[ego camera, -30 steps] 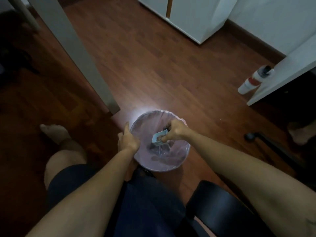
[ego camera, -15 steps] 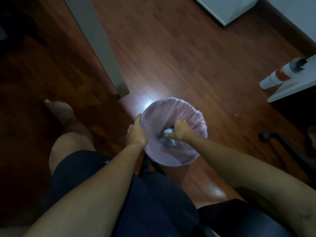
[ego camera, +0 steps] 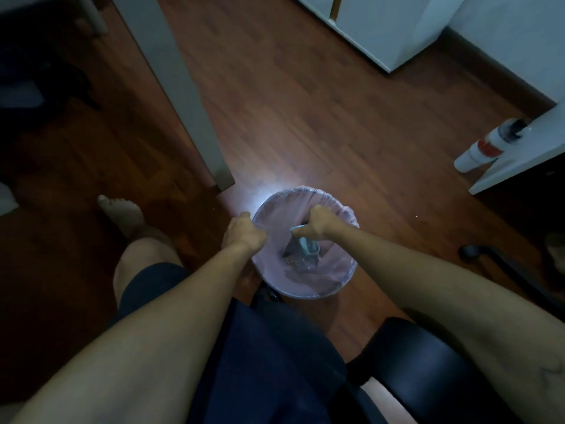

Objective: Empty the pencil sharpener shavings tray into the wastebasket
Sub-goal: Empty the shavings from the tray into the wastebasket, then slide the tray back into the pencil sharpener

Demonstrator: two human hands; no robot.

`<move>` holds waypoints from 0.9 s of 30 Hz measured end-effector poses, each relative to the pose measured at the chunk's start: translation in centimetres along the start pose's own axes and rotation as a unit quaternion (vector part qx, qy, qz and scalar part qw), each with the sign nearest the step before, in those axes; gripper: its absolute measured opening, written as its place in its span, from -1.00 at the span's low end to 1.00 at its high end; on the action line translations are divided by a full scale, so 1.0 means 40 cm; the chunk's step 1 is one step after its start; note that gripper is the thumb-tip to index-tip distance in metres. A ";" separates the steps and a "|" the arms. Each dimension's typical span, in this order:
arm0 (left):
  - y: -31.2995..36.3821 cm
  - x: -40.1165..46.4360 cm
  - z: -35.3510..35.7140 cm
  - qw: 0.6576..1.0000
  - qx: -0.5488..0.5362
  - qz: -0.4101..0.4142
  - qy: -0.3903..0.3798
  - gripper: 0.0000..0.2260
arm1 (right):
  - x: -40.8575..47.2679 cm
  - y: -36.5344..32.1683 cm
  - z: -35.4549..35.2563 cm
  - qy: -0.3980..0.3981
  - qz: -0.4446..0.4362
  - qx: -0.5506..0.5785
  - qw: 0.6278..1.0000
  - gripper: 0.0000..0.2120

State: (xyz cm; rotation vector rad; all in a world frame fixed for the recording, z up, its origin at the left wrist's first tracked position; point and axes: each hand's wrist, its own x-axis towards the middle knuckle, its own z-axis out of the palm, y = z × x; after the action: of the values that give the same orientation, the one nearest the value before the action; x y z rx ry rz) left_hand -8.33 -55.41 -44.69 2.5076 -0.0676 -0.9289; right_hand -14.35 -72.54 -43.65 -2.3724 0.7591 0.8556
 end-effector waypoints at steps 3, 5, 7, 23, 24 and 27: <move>0.028 -0.026 -0.064 1.000 0.009 0.004 -0.009 -0.47 | -0.055 -0.050 -0.060 -0.013 -0.015 0.003 1.000 -0.57; 0.058 -0.045 -0.125 1.000 -0.001 0.023 0.012 -0.46 | -0.092 -0.097 -0.117 0.005 -0.028 0.032 0.999 -0.52; 0.087 -0.077 -0.195 0.998 -0.009 0.049 0.041 -0.54 | -0.143 -0.149 -0.176 0.035 -0.039 0.068 0.996 -0.52; 0.190 -0.521 -0.897 0.940 0.006 0.192 0.281 -0.69 | -0.642 -0.644 -0.557 0.201 -0.213 0.268 0.918 -0.47; 0.180 -0.557 -0.940 0.935 0.000 0.193 0.298 -0.71 | -0.679 -0.683 -0.568 0.209 -0.227 0.267 0.913 -0.58; 0.125 -0.652 -1.052 0.915 -0.025 0.181 0.359 -0.67 | -0.776 -0.800 -0.581 0.211 -0.273 0.255 0.903 -0.65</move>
State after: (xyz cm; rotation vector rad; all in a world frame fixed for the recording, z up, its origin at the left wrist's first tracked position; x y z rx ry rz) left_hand -1.46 -37.58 1.26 2.5053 -0.2556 0.1571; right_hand -4.31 -53.60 1.84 -2.1157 0.3598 -0.0959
